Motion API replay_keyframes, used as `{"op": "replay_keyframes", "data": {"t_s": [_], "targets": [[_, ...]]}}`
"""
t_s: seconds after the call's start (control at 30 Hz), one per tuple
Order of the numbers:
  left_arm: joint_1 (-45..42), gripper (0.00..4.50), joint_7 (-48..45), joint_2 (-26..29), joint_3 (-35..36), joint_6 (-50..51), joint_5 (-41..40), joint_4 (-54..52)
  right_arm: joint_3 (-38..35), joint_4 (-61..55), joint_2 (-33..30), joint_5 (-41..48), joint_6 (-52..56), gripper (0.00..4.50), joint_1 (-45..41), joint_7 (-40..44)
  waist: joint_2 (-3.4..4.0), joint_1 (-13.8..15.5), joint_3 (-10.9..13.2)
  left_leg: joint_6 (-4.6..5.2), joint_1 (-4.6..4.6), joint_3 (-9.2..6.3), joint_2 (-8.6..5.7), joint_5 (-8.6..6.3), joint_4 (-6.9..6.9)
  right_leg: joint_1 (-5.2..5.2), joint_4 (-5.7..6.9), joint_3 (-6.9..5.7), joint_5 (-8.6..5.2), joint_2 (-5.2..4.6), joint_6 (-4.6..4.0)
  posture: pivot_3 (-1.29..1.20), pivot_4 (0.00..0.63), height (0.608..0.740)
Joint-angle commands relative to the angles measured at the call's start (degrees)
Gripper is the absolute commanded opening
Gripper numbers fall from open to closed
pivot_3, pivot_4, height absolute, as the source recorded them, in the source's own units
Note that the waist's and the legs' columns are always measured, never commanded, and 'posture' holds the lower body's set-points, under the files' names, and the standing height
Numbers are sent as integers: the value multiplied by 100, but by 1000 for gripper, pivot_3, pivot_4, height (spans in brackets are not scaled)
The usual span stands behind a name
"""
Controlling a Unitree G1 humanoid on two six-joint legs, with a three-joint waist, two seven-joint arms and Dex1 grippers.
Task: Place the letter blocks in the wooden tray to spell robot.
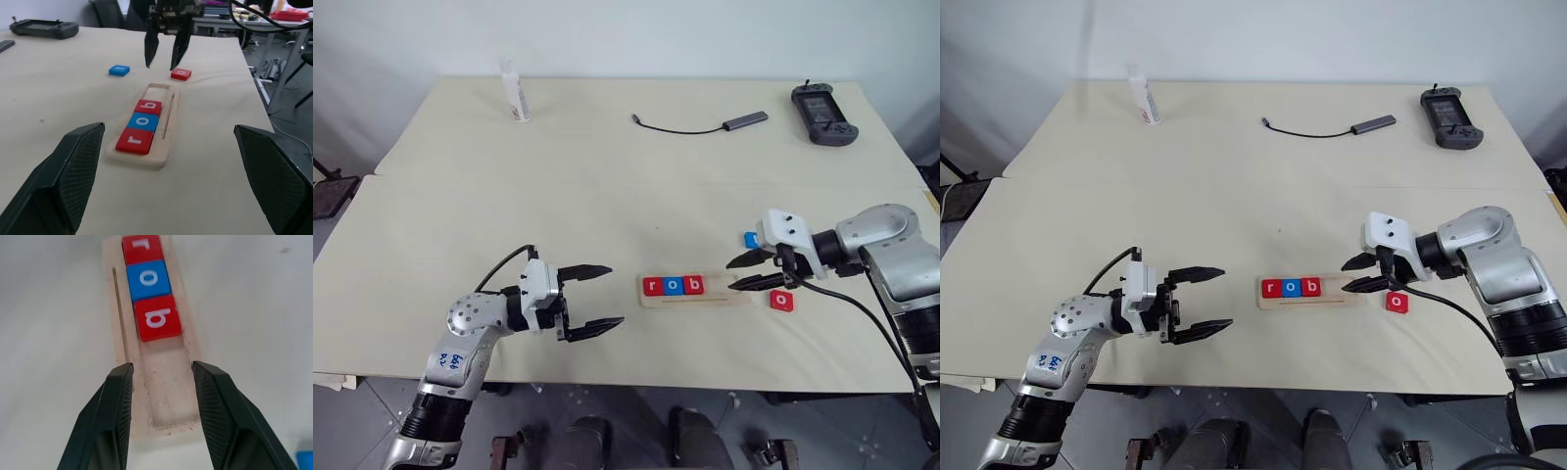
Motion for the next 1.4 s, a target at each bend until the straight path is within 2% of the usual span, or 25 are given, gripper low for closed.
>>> {"op": "replay_keyframes", "data": {"t_s": [0.03, 0.07, 0.13, 0.2, 0.33, 0.37, 0.53, 0.6, 0.7, 0.93, 0.97, 1.2, 1.4], "targets": [[148, 4500, 70, 79, 169, -55, -73, -346, -154, 127, -370, -107, -158, 1958, 133, 75, 0, 22, 0, 0, 0, -1, 1, 0, -1, 0, -1, -2, 0, 1, 0, 0, 150, 740], [180, 4500, 71, 89, 173, -57, -75, -358, -172, 184, -480, -144, -205, 1958, 207, 111, 0, 32, 0, 0, -2, -3, 1, 0, -3, 0, -1, -4, 0, 1, 0, 0, 150, 740], [218, 4500, 74, 88, 175, -49, -73, -389, -242, 310, -659, -185, -372, 2316, 376, 97, 0, 33, 0, 1, -7, -7, 0, -1, -3, 1, -1, -9, 0, 0, 0, 0, 150, 740], [230, 4500, 78, 80, 165, -39, -72, -407, -295, 407, -763, -207, -539, 2838, 505, 64, 0, 12, 0, 3, -7, -6, 0, -2, -3, 1, -1, -10, 0, 0, 0, 0, 150, 740], [159, 4500, 67, 53, 114, -24, -65, -365, -283, 887, -914, -466, -1118, 4303, 656, -61, 1, -28, 0, 0, -3, 2, 5, -2, -3, -1, -4, -8, 0, 5, 0, 0, 150, 740], [141, 4500, 65, 49, 110, -18, -67, -359, -268, 979, -914, -506, -1145, 4488, 661, -89, 1, -36, 0, 0, -1, 3, 6, -2, -3, -2, -4, -7, 0, 5, -1, 0, 150, 740], [109, 4500, 59, 44, 110, -4, -71, -356, -62, 1361, -923, -858, -1760, 4488, 693, -82, 2, -44, -1, 0, 3, 5, 6, -2, 1, 1, -5, -5, -1, 5, -1, 0, 150, 740], [112, 4500, 65, 43, 110, 0, -70, -367, -99, 1479, -785, -798, -1482, 4488, 605, -97, 1, -44, -1, 0, 5, 4, 5, -2, 1, 5, -6, -5, -1, 5, -1, 0, 150, 740], [118, 4500, 84, 41, 112, 15, -68, -392, -30, 1663, -689, -848, -1424, 3994, 453, -74, 2, -43, -1, 0, 8, 4, 5, -2, 5, 10, -9, -5, -1, 4, -1, 0, 150, 740], [113, 4500, 134, 44, 145, 15, -52, -399, -72, 1542, -604, -792, -1317, 1635, 309, 36, 2, -4, -1, 0, 9, 2, 5, -2, 2, 10, -11, -5, -1, 4, -1, 0, 150, 740], [115, 4500, 141, 44, 145, 14, -52, -402, -94, 1489, -586, -773, -1288, 1445, 287, 27, 2, -4, -1, 0, 9, 2, 5, -2, 2, 10, -12, -5, -1, 5, -1, 0, 150, 740], [105, 4500, 186, 10, 113, -14, -35, -379, -168, 497, -472, -388, -765, 1450, 93, 269, 3, -57, 0, -3, 8, 3, 9, -2, 1, 5, -7, -5, -1, 7, -2, 0, 150, 740], [96, 4500, 229, -36, 93, -29, -16, -370, 255, -45, -148, -612, -113, 1450, -216, 114, 3, -44, 0, -3, 7, 1, 8, -2, 2, 5, -8, -6, -1, 6, -2, 0, 150, 740]]}}
